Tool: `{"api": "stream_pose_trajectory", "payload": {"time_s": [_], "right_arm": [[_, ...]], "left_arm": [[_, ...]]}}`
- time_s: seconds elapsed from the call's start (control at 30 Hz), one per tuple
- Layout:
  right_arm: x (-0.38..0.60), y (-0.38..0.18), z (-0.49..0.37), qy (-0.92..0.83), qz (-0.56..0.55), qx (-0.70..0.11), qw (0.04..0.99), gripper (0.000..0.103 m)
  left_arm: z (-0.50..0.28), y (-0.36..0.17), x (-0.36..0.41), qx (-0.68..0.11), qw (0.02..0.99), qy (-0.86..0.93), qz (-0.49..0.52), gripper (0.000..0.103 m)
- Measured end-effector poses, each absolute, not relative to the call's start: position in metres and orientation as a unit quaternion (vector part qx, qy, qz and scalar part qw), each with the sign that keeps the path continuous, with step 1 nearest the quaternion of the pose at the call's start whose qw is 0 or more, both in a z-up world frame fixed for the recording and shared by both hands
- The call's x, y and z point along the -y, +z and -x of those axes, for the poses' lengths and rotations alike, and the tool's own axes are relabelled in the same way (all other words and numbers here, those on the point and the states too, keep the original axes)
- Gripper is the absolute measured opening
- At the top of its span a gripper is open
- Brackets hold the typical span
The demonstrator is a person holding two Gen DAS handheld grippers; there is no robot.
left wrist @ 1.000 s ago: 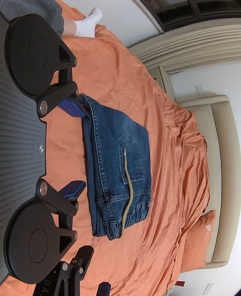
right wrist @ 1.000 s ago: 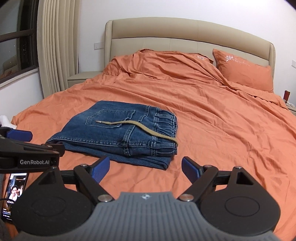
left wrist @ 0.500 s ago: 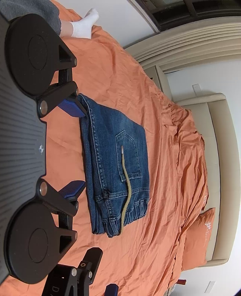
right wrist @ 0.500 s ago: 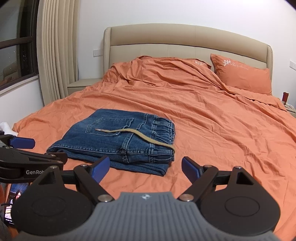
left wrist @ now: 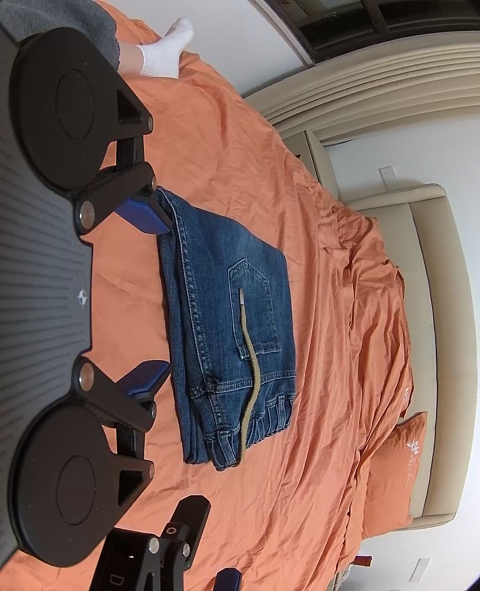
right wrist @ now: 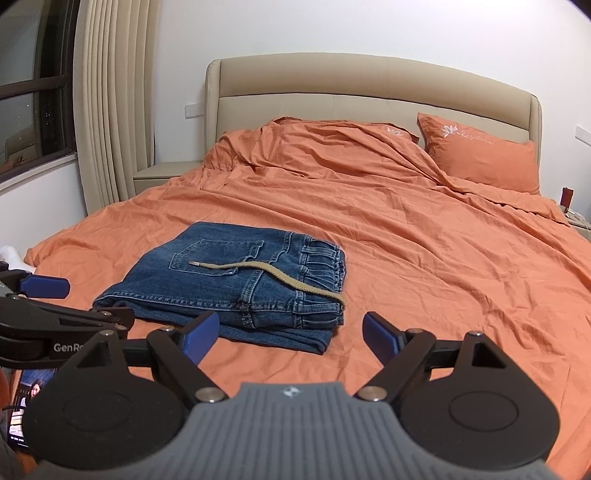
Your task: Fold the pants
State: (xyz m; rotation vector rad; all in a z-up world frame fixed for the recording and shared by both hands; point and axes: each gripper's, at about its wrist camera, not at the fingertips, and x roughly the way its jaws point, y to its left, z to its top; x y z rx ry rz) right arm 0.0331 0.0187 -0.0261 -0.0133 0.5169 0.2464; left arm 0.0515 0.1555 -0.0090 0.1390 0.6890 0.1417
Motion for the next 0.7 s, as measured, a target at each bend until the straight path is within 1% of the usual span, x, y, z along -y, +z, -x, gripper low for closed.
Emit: {"api": "stream_pose_trajectory", "payload": {"time_s": [0.7], "right_arm": [[-0.0163,-0.0240,-0.0306,0.120,0.005,-0.250,0.961,0.081]], "left_arm": [[-0.0484,-0.0072,-0.1543,-0.334,0.938,0.064,-0.075,0.091]]}}
